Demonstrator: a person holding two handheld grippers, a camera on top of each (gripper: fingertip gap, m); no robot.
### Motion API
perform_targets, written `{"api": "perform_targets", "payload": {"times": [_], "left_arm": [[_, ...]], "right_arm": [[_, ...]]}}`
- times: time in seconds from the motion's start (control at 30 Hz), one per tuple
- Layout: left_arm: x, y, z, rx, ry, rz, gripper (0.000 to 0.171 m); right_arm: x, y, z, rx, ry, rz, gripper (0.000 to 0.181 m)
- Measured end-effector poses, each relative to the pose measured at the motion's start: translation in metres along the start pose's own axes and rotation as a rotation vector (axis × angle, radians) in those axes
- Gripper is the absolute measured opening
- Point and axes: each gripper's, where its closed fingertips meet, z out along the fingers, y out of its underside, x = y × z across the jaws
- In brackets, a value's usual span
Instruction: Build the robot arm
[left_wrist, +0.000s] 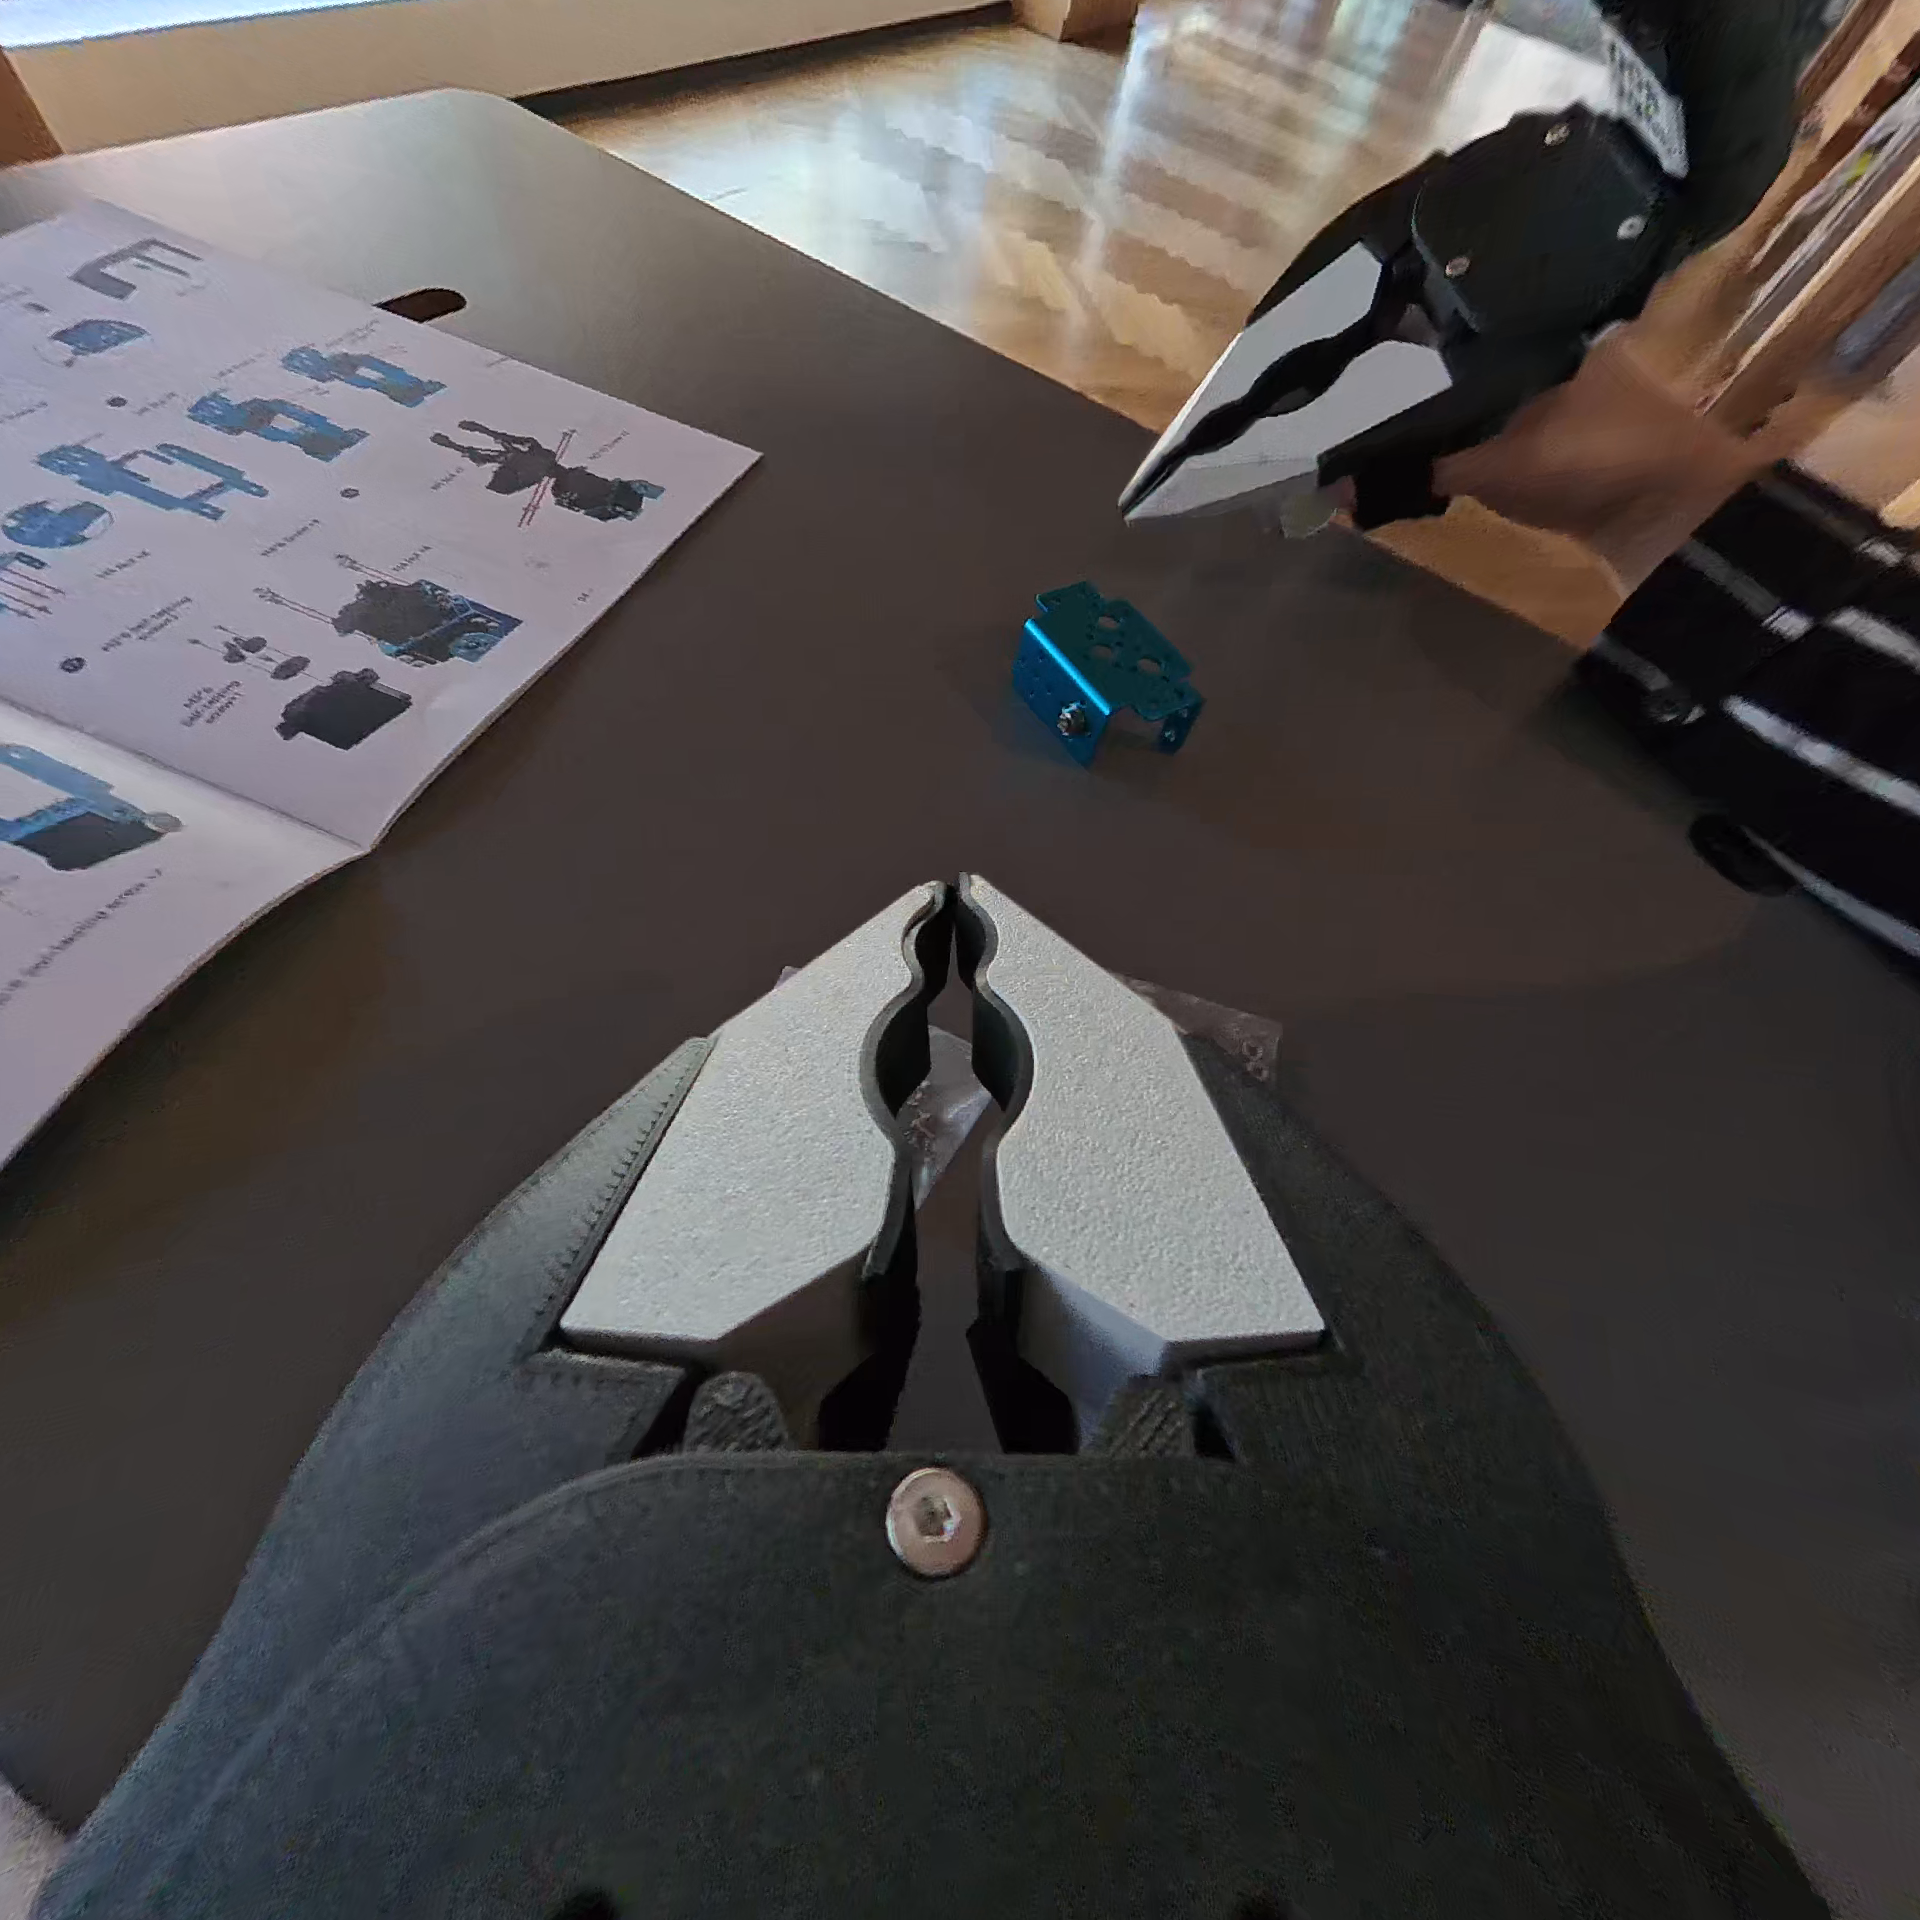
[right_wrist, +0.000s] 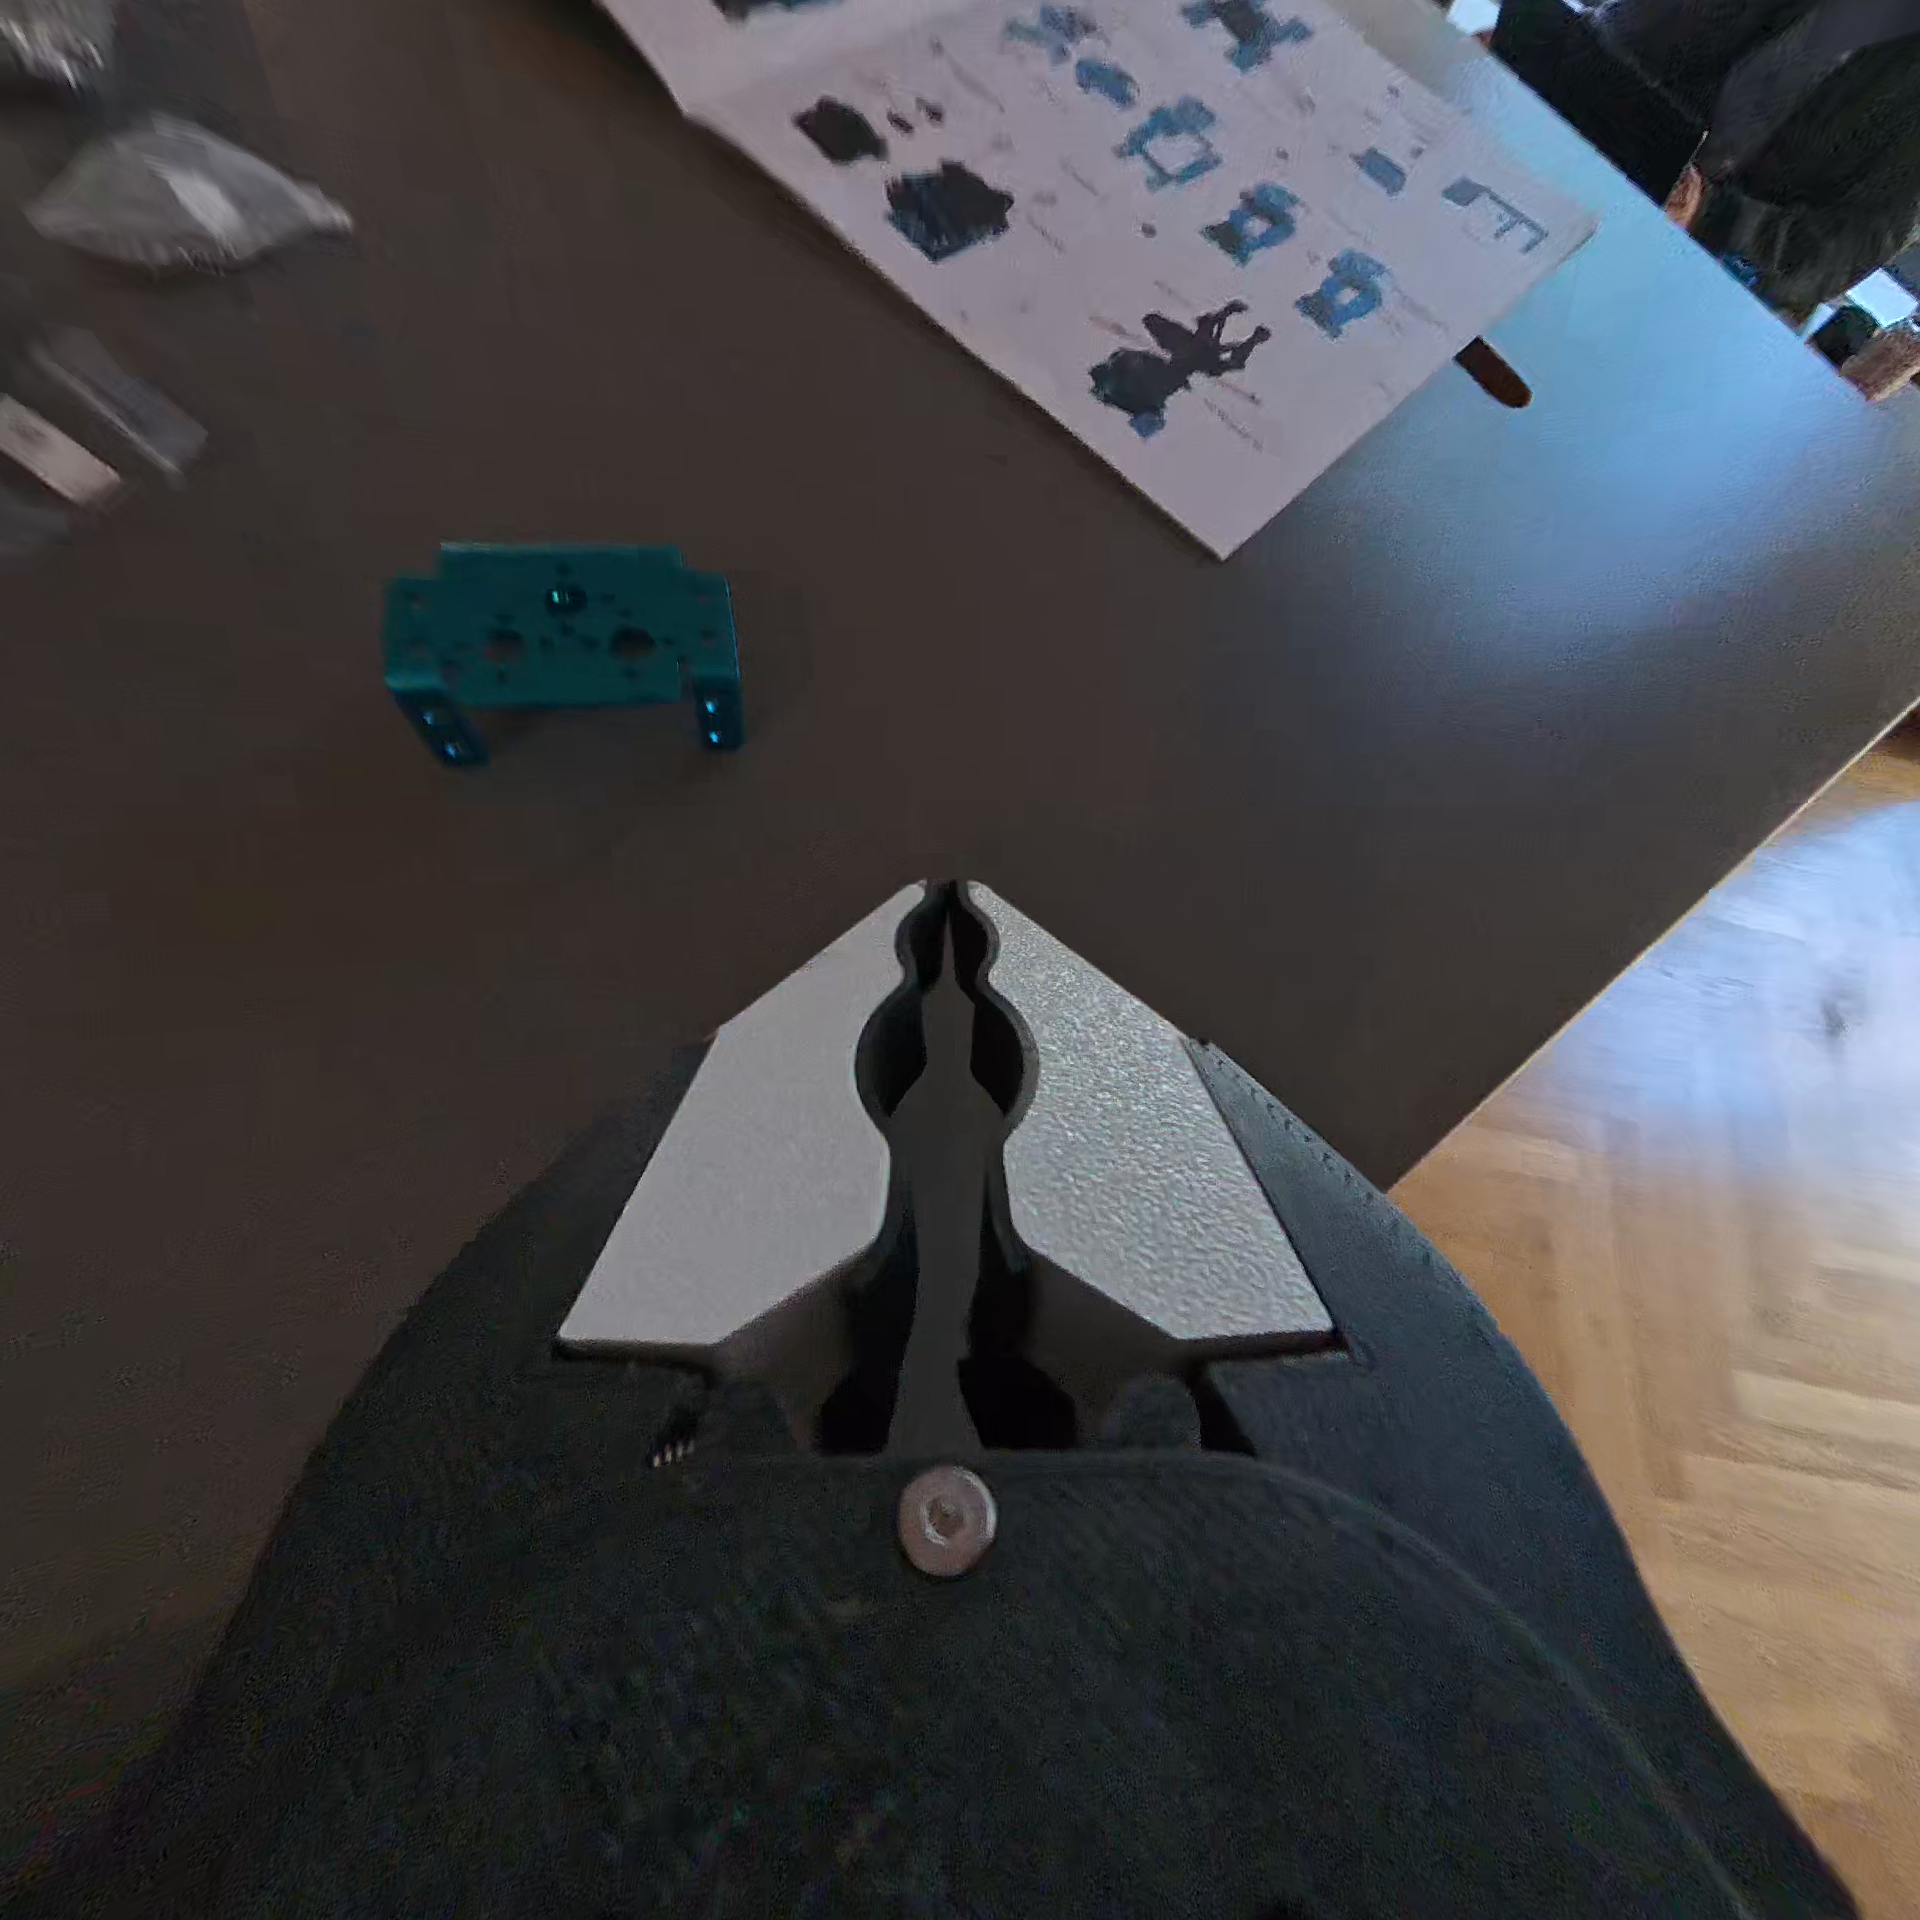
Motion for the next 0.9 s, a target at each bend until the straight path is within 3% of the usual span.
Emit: {"api": "perform_targets", "payload": {"times": [0.13,0.3,0.6,0.67,0.73,0.77,0.83,0.9], "left_arm": [[0.000,0.006,0.004,-0.037,-0.035,0.068,0.000],[0.001,0.010,0.007,-0.058,-0.037,0.091,0.000],[0.003,0.007,0.005,-0.044,-0.024,0.079,0.000],[0.003,0.006,0.004,-0.043,-0.023,0.080,0.000],[0.004,0.006,0.004,-0.041,-0.020,0.080,0.000],[0.004,0.006,0.004,-0.041,-0.019,0.080,0.000],[0.004,0.007,0.005,-0.044,-0.020,0.080,0.000],[0.003,0.008,0.006,-0.049,-0.019,0.077,0.000]], "right_arm": [[-0.006,0.000,0.013,-0.045,0.002,-0.082,0.000],[-0.009,0.002,0.018,-0.036,-0.077,0.016,0.001],[-0.009,0.002,0.018,-0.031,-0.074,0.022,0.005],[-0.013,-0.002,0.015,-0.012,-0.104,0.072,0.033],[-0.024,-0.019,0.011,0.066,-0.179,0.186,0.077],[-0.032,-0.030,0.009,0.104,-0.216,0.225,0.089],[-0.044,-0.042,0.013,0.108,-0.227,0.198,0.104],[-0.060,-0.043,0.021,0.047,-0.234,0.123,0.108]]}}
